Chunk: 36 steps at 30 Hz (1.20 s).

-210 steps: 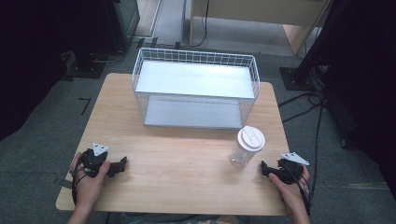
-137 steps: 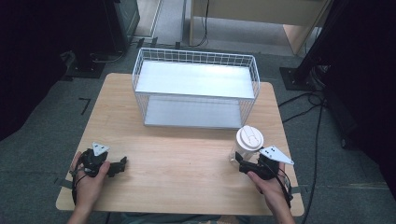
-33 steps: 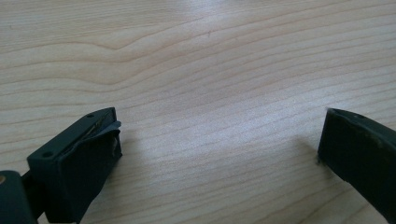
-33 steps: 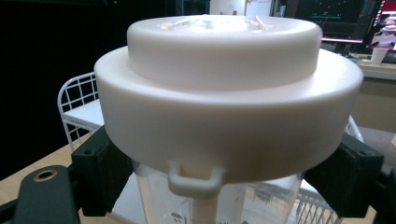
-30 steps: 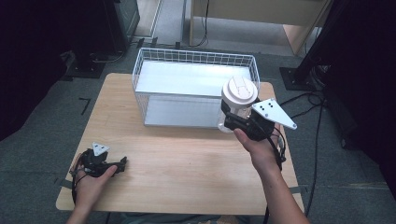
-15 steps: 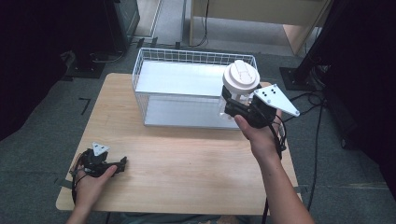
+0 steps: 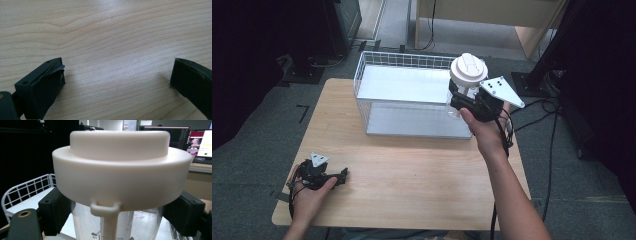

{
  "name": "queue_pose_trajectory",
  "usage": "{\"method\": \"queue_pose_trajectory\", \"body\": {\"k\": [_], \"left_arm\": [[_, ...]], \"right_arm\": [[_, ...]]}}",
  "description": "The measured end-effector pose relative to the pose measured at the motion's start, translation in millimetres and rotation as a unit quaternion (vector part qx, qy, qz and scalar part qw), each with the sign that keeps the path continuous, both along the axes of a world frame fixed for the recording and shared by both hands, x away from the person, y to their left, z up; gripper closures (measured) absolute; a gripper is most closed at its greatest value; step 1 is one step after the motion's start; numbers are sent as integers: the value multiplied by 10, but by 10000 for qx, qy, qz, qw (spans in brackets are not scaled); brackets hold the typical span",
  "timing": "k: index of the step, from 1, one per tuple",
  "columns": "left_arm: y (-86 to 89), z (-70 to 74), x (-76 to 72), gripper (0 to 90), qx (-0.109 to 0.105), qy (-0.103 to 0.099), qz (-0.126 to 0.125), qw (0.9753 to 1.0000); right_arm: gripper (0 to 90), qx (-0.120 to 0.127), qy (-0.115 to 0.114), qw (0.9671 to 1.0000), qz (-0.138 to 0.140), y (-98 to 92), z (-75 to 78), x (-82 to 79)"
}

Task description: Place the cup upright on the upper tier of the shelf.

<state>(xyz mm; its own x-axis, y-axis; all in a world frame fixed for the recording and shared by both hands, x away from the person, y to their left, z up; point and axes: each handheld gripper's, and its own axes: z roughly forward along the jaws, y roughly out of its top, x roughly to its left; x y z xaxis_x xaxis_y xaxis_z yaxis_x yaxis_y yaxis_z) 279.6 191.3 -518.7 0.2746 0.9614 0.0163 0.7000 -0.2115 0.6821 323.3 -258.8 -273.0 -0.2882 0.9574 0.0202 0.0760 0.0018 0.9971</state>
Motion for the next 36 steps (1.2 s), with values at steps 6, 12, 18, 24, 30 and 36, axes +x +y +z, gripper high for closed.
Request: {"method": "queue_pose_trajectory", "body": {"k": [6, 12, 18, 24, 30, 36], "left_arm": [[0, 0, 0, 0, 1, 0, 0, 10000], [0, -1, 0, 0, 1, -6, 2, 10000], [0, -1, 0, 0, 1, -7, 3, 10000], [-1, -1, 0, 0, 1, -7, 4, 10000], [0, 0, 0, 0, 1, 0, 0, 10000], [0, 0, 0, 0, 1, -1, 1, 10000]], "right_arm": [[159, 4, 29, 10000, -81, -3, -9, 159], [159, -65, 37, 9998, -180, 29, 7, 352], [159, -163, 47, 9995, -249, 82, 20, 558], [158, -169, 113, 9992, -330, 91, -25, 727], [159, -55, 100, 9993, -347, 53, -44, 848], [157, 23, 69, 9996, -290, -14, -74, 880]]}}
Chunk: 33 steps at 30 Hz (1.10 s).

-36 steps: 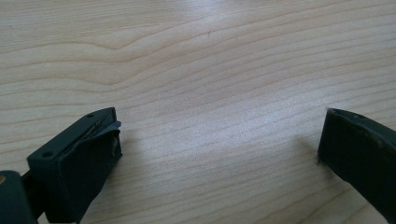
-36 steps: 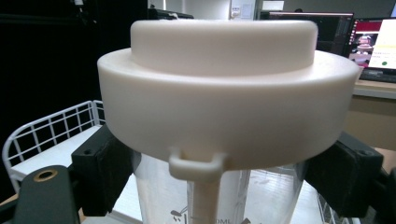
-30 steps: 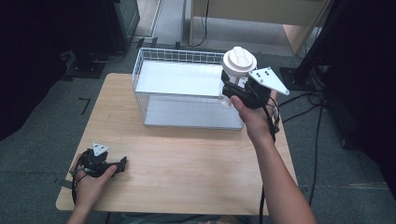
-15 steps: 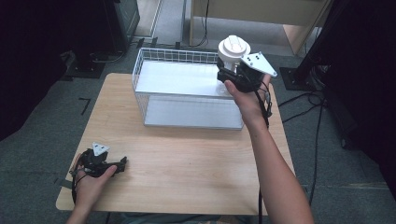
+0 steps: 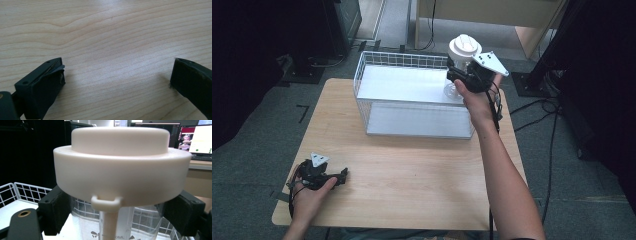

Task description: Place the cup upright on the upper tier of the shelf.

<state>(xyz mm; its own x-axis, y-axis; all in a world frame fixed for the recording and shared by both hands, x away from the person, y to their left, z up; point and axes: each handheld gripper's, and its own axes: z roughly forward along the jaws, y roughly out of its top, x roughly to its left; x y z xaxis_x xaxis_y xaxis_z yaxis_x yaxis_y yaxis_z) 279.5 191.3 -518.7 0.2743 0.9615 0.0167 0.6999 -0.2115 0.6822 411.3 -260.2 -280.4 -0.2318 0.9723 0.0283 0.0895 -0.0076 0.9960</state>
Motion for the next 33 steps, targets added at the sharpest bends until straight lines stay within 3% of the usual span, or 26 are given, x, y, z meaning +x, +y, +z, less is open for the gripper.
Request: {"method": "queue_pose_trajectory", "body": {"k": [5, 6, 11, 20, 33], "left_arm": [[0, 0, 0, 0, 0, 1, -1, 10000], [0, 0, 0, 0, -1, 2, -1, 10000], [0, 0, 0, 0, -1, -1, 0, 10000], [0, 0, 0, 0, 0, 0, -1, 10000], [0, 0, 0, 0, -1, 1, 0, 10000]], "right_arm": [[126, -99, 30, 9999, 105, -51, 15, -22], [78, -167, 34, 9998, 137, -65, 28, -43], [0, -290, 158, 9988, 367, -103, 43, -82], [0, -224, 170, 9985, 464, -210, -10, -227], [0, -280, 219, 9985, 415, -433, -225, -496]]}}
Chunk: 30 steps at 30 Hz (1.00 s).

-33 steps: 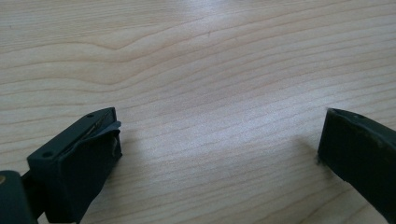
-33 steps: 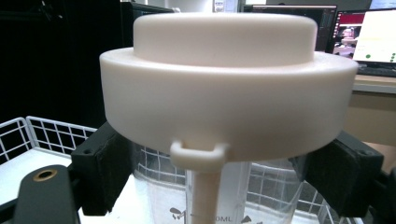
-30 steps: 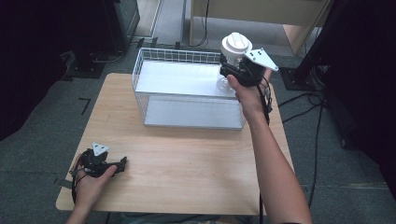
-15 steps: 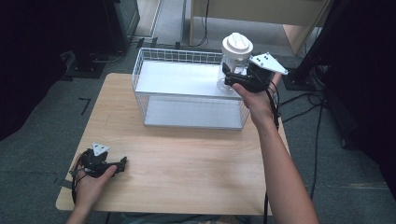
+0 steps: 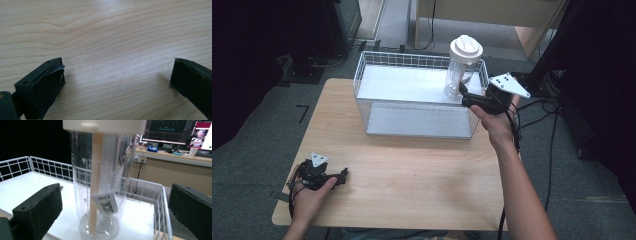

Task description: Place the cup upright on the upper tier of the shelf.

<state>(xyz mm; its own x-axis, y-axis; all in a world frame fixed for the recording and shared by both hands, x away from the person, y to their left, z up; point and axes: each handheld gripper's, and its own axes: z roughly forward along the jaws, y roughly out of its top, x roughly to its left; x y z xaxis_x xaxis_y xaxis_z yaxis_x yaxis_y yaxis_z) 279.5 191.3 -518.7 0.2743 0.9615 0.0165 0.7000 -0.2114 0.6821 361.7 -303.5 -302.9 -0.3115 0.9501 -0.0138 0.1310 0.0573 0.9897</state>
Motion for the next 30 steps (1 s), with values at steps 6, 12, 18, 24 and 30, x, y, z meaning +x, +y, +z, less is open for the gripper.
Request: {"method": "queue_pose_trajectory", "body": {"k": [6, 12, 18, 24, 30], "left_arm": [[1, 1, 0, 0, 2, 7, -3, 10000], [0, 0, 0, 0, 1, 1, 0, 10000], [0, 0, 0, 0, 0, 0, -1, 10000], [1, 2, 0, 0, 4, 9, -5, 10000], [0, 1, 0, 0, 1, 7, 2, 10000]], "right_arm": [[0, 22, 22, 10000, -32, -97, -107, -145], [0, -18, 18, 9999, -113, -173, -198, -289], [0, -160, 42, 9997, -167, -224, -324, -415], [0, -90, 183, 9994, -272, -326, -496, -515], [0, -128, 274, 9988, -383, -392, -621, -595]]}}
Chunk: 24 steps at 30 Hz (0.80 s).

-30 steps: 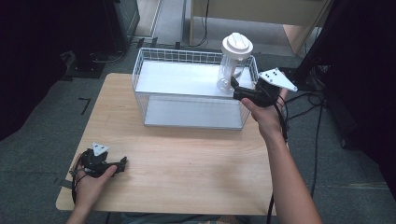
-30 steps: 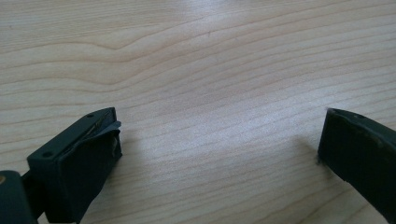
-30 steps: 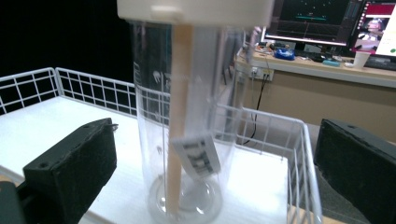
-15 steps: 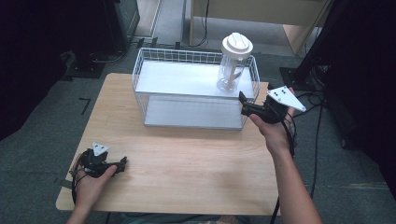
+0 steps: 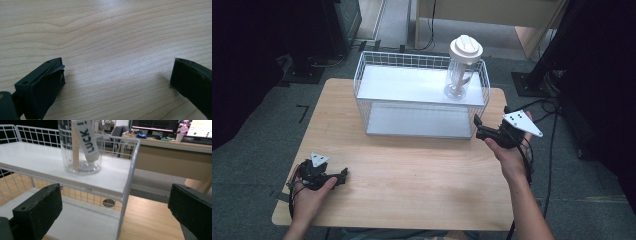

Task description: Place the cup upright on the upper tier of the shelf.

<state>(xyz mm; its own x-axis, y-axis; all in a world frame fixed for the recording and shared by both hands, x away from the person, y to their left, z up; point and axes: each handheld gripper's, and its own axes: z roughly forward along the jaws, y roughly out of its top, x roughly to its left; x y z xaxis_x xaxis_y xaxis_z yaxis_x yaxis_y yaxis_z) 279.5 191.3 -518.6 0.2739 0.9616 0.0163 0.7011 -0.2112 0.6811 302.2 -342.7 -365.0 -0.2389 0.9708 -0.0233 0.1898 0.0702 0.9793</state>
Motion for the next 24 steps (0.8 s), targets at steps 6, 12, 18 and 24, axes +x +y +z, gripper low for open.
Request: {"method": "queue_pose_trajectory", "body": {"k": [6, 12, 18, 24], "left_arm": [[-4, 0, 2, 0, -1, 3, 19, 10000], [-3, 1, 1, 0, 3, 12, 13, 10000], [-4, 1, 1, 0, -2, 8, 16, 10000], [-4, 0, 1, 0, -5, 6, 17, 10000]], "right_arm": [[0, 36, 164, 9998, -65, -97, -158, -96], [0, 52, 327, 9994, -122, -171, -332, -200], [0, 209, 590, 9978, -196, -260, -538, -305], [0, 308, 827, 9956, -306, -378, -741, -419]]}}
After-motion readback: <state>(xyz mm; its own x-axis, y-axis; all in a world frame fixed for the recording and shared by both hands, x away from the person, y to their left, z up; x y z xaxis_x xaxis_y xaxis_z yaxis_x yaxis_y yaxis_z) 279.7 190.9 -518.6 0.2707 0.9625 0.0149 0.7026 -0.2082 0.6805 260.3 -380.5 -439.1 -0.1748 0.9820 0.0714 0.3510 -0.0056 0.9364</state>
